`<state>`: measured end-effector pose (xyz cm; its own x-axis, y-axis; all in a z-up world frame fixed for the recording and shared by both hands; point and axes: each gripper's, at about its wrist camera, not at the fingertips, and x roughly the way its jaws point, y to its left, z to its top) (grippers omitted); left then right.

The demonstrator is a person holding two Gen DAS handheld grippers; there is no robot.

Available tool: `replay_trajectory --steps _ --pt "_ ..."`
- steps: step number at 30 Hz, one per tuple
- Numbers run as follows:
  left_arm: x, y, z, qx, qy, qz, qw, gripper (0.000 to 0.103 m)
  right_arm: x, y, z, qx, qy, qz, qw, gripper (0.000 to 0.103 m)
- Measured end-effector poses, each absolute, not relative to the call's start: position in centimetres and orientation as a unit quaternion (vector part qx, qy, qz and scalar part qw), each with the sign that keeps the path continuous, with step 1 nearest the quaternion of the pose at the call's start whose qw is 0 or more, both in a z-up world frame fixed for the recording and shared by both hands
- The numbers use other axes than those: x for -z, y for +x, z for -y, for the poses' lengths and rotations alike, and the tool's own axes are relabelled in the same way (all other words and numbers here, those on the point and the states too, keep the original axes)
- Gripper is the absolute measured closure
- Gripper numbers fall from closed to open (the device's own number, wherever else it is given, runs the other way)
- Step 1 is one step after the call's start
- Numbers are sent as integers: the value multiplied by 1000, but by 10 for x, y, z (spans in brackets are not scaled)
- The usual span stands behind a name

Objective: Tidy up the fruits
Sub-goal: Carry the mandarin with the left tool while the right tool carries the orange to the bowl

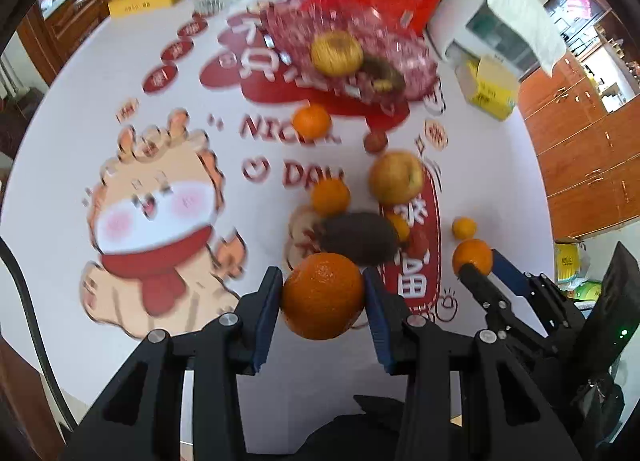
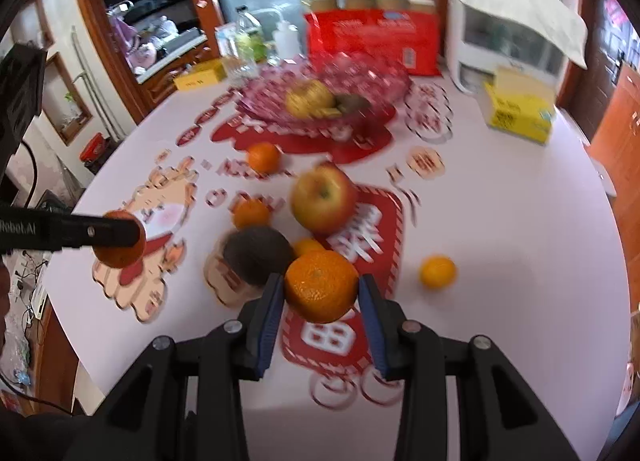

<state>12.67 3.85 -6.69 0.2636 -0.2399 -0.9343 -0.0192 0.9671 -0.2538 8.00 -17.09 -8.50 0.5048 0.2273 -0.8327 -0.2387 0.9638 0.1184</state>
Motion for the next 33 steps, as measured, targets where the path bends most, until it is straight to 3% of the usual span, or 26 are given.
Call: replay_trajectory --steps 19,33 --pt "0 253 -94 95 1 -553 828 63 29 178 88 -150 -2 -406 901 65" --pt "33 347 -73 141 7 -540 830 63 45 252 93 -115 5 -387 915 64"
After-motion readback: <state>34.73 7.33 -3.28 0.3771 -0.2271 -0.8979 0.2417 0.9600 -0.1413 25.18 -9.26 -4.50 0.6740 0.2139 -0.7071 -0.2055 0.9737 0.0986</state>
